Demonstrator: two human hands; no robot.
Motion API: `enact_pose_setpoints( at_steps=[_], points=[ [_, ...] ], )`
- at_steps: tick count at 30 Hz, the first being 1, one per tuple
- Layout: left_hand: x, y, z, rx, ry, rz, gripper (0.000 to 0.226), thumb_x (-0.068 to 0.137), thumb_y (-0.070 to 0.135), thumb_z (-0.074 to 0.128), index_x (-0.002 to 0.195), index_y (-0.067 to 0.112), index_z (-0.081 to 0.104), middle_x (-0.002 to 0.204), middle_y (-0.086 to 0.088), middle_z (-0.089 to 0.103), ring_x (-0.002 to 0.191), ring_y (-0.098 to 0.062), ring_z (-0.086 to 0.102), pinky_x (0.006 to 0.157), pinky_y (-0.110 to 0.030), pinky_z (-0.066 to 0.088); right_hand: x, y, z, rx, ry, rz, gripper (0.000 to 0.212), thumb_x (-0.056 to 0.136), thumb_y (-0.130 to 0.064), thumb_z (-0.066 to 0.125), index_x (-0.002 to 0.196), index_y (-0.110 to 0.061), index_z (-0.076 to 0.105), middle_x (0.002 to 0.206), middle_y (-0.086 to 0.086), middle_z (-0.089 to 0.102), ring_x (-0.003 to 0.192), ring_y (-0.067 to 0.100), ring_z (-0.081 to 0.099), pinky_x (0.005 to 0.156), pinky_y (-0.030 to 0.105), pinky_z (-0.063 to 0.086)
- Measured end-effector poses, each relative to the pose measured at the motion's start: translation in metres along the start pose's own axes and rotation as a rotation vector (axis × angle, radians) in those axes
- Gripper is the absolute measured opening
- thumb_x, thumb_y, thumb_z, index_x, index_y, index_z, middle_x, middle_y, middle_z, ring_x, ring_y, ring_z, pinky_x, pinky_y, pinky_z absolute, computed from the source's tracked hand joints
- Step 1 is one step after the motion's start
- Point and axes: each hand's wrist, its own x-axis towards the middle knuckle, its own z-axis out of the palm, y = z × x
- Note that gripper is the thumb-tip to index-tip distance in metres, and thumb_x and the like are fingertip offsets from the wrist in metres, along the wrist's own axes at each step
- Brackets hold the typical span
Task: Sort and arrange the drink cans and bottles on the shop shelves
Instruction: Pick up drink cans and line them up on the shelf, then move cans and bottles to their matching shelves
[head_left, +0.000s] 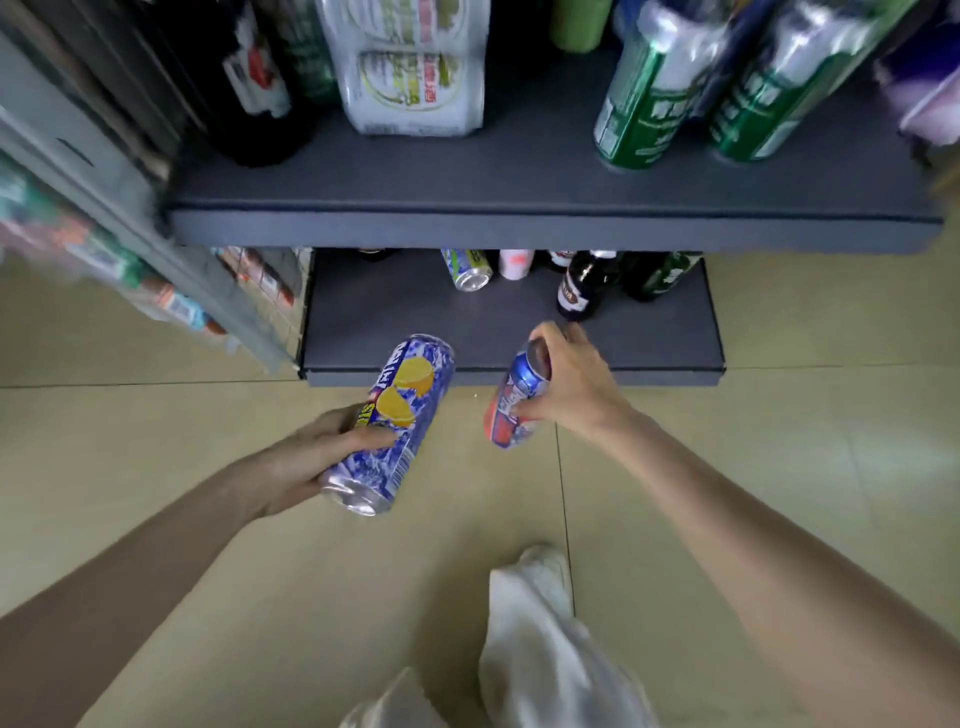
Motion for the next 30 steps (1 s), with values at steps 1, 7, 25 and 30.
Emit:
enact_pose_setpoints(
  at_steps=[1,7,25,30],
  points=[
    [-0.028,0.015,0.006,0.032,-0.026,0.010,0.089,0.035,0.049,0.089,0.111,0.014,0.059,0.093,-0.002,0.071,0.077,-0.014,0.067,0.059,-0.022,0.052,-0.022,-0.012,-0.018,-0.001,-0.027,-0.038,0.068,0.056,-0.020,0.085,0.112,-0.014,0.046,0.107,0.003,0.037,0.087,0.026,0.052,0.078,0.032,0.045],
    [-0.207,0.142,0.048,0.106,-0.062,0.163,0.100,0.023,0.050,0.091,0.112,0.023,0.055,0.101,0.008,0.070,0.089,-0.005,0.066,0.070,-0.015,0.051,-0.146,-0.123,-0.192,-0.005,-0.072,-0.136,0.069,0.056,-0.020,0.086,0.112,-0.023,0.045,0.105,-0.006,0.036,0.094,0.017,0.049,0.074,0.017,0.042],
    [-0.496,0.542,0.212,0.211,0.181,1.177,0.081,0.036,0.034,0.077,0.110,0.006,0.055,0.087,0.002,0.072,0.082,-0.015,0.066,0.080,-0.030,0.053,-0.368,-0.338,-0.675,0.817,0.724,-0.774,0.083,0.040,-0.025,0.093,0.110,-0.031,0.049,0.101,-0.002,0.060,0.070,0.007,0.064,0.057,0.024,0.053],
    [-0.486,0.608,0.258,0.181,0.341,1.318,0.069,0.042,0.029,0.085,0.103,0.021,0.053,0.089,0.006,0.071,0.081,-0.010,0.066,0.078,-0.026,0.053,-0.341,-0.346,-0.752,0.897,0.849,-0.863,0.055,0.069,-0.009,0.079,0.110,-0.022,0.045,0.084,0.001,0.059,0.049,0.007,0.054,0.039,0.017,0.042]
  ],
)
